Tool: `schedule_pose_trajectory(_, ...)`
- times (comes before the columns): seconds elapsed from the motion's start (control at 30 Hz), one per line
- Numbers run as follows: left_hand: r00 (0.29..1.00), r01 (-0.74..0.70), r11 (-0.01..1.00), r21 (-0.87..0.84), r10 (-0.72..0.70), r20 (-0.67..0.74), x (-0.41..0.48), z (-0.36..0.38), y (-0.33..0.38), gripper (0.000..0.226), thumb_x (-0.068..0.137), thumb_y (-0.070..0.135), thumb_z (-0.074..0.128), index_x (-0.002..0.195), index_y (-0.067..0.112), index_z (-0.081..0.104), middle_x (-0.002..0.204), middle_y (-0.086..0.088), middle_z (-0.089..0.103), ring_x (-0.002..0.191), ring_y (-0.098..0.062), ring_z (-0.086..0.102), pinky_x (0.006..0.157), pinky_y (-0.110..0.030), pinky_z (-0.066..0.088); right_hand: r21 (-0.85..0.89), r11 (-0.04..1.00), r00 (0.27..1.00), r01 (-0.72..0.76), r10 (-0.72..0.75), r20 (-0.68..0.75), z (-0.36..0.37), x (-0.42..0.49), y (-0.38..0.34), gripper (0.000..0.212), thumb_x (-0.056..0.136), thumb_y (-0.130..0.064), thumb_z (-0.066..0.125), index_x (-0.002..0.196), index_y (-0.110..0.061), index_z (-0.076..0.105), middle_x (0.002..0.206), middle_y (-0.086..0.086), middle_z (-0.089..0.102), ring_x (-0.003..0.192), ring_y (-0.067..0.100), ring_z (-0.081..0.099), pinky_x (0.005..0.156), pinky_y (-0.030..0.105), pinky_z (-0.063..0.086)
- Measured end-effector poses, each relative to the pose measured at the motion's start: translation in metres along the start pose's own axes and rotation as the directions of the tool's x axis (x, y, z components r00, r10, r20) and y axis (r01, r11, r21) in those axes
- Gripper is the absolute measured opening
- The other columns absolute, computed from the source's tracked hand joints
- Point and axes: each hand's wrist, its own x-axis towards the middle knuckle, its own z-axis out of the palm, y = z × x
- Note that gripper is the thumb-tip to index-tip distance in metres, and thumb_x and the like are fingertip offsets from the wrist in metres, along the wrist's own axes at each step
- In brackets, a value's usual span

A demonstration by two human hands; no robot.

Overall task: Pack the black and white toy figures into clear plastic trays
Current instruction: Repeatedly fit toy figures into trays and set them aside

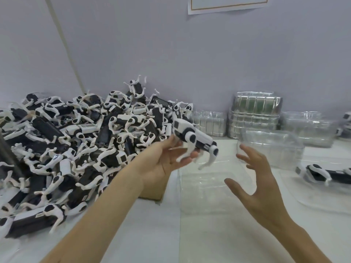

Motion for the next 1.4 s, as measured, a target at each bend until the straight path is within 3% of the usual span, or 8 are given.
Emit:
schedule_pose_trajectory(0.2, 0.97, 0.163, 0.982, 0.092, -0.177, 0.17, 0.001, 0.006, -0.035, 0.043, 0.093, 0.032, 0.052, 0.117, 0.0, 0.066, 0.113, -0.025, 0.07, 0.087, -0.03, 0.074, 0.067, -0.03, 0.06, 0.036, 0.998, 0.999, 0.051, -0.051, -0.001, 0.004, -0.001, -0.002, 0.058, 0.087, -0.04, 0.063, 0.14, -0.027, 0.047, 0.137, -0.011, 0.052, 0.123, 0.004, 0.054, 0.098, 0.014, 0.042)
schedule_pose_trajectory(0.3, 0.998, -0.059, 0.921, 0.386, 0.043, 0.051, 0.006, 0.006, -0.047, 0.036, 0.104, 0.028, 0.044, 0.101, 0.007, 0.073, 0.103, -0.015, 0.075, 0.085, -0.024, 0.075, 0.071, -0.031, 0.058, -0.038, 0.994, 0.987, 0.106, -0.11, -0.119, 0.002, 0.002, -0.003, 0.037, 0.092, -0.025, 0.062, 0.128, -0.017, 0.06, 0.117, -0.002, 0.061, 0.11, 0.003, 0.058, 0.092, 0.015, 0.045)
schedule_pose_trajectory(0.4, 0.827, -0.341, 0.414, 0.844, 0.56, 0.059, 0.009, -0.004, -0.057, 0.017, 0.102, 0.028, 0.051, 0.113, 0.023, 0.064, 0.111, 0.01, 0.071, 0.105, -0.004, 0.065, 0.089, -0.025, 0.048, -0.083, 0.991, 0.966, 0.108, -0.124, -0.227, -0.004, 0.005, -0.001, 0.031, 0.093, -0.021, 0.062, 0.122, -0.011, 0.065, 0.11, 0.002, 0.063, 0.105, 0.002, 0.059, 0.092, 0.013, 0.044)
schedule_pose_trajectory(0.5, 0.82, -0.236, 0.147, 0.961, 0.561, 0.116, 0.008, -0.025, -0.073, 0.04, 0.095, 0.039, 0.059, 0.132, 0.036, 0.046, 0.132, 0.024, 0.046, 0.125, -0.002, 0.043, 0.1, -0.025, 0.033, -0.045, 0.997, 0.944, 0.068, -0.079, -0.32, -0.01, 0.007, 0.001, 0.025, 0.094, -0.028, 0.062, 0.117, -0.018, 0.065, 0.108, -0.001, 0.064, 0.097, 0.005, 0.061, 0.085, 0.019, 0.049)
schedule_pose_trajectory(0.6, 0.929, -0.215, 0.291, 0.932, 0.357, 0.103, 0.009, -0.046, -0.093, 0.037, 0.096, 0.038, 0.06, 0.13, 0.04, 0.047, 0.147, 0.026, 0.028, 0.14, 0.004, 0.025, 0.105, -0.02, 0.022, 0.031, 1.0, 0.928, 0.002, 0.009, -0.372, -0.013, 0.007, 0.003, 0.019, 0.096, -0.03, 0.064, 0.114, -0.026, 0.066, 0.106, -0.008, 0.065, 0.095, 0.007, 0.061, 0.081, 0.02, 0.051)
schedule_pose_trajectory(0.83, 0.891, -0.327, 0.436, 0.838, 0.439, 0.119, -0.007, -0.057, -0.115, 0.054, 0.085, 0.07, 0.042, 0.132, 0.044, 0.049, 0.152, 0.036, 0.021, 0.141, 0.016, 0.014, 0.108, -0.014, 0.018, 0.233, 0.971, 0.933, -0.047, 0.126, -0.338, -0.008, 0.005, -0.006, 0.018, 0.086, -0.031, 0.069, 0.103, -0.036, 0.069, 0.096, -0.009, 0.072, 0.09, 0.015, 0.07, 0.078, 0.016, 0.054)
schedule_pose_trajectory(1.17, 0.85, -0.317, 0.239, 0.918, 0.502, 0.163, -0.013, -0.052, -0.12, 0.052, 0.09, 0.067, 0.034, 0.137, 0.045, 0.041, 0.151, 0.037, 0.026, 0.143, 0.006, 0.022, 0.11, -0.015, 0.015, 0.365, 0.93, 0.883, -0.05, 0.211, -0.419, -0.007, 0.006, -0.013, 0.018, 0.09, -0.021, 0.068, 0.103, -0.01, 0.068, 0.094, -0.01, 0.07, 0.084, 0.015, 0.073, 0.075, 0.025, 0.06)
schedule_pose_trajectory(1.4, 0.854, -0.315, 0.284, 0.906, 0.502, 0.14, -0.017, -0.051, -0.123, 0.058, 0.09, 0.075, 0.025, 0.144, 0.055, 0.023, 0.145, 0.04, 0.03, 0.137, 0.009, 0.024, 0.108, -0.018, 0.022, 0.282, 0.95, 0.95, -0.134, 0.204, -0.236, 0.004, -0.001, -0.017, 0.014, 0.085, -0.025, 0.071, 0.099, -0.024, 0.071, 0.095, -0.006, 0.073, 0.084, 0.018, 0.074, 0.075, 0.027, 0.059)
